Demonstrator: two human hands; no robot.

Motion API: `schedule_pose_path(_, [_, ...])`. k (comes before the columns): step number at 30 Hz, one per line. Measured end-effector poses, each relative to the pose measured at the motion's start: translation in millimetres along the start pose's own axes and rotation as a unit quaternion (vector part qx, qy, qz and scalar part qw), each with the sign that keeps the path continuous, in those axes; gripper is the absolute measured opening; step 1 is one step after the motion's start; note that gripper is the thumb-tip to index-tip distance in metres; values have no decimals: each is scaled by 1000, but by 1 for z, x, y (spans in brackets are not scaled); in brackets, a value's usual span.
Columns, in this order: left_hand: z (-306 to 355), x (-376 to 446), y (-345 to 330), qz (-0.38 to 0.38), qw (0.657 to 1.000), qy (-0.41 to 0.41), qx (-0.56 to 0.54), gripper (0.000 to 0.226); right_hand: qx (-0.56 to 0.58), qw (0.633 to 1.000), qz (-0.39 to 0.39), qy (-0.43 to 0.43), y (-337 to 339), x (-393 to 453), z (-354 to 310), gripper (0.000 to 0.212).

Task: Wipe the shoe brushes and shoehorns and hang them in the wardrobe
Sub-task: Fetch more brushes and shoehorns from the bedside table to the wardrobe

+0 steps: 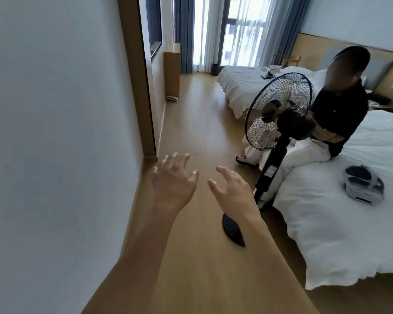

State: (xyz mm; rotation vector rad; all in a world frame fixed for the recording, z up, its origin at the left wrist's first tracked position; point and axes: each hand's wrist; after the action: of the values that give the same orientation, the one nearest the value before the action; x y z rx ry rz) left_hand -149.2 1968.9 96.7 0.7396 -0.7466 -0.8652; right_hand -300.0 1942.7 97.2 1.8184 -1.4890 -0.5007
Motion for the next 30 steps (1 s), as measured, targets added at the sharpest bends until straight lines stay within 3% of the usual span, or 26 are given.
schedule_pose_path(11, [-46,177,-54,35,999,28,22,55,27,999,-22,27,-76,204,5,51])
schedule_pose_path(20, [-25,353,-96,49,997,60,29,55,40,997,-44,47,-85,404,8,49])
schedule_pose_path(30, [-22,506,-167,16,999,40,6,56,11,999,-32,27,-106,557,32,51])
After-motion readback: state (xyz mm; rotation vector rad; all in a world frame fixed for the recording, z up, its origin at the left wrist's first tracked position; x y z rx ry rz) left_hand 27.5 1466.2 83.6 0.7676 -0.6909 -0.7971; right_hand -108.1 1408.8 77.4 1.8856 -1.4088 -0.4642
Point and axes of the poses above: each hand's wrist, its own x-axis towards the middle knuckle, its own y-axis out of the back of the hand, z = x × y, and after that the axes turned 4 degrees about z, right-handed
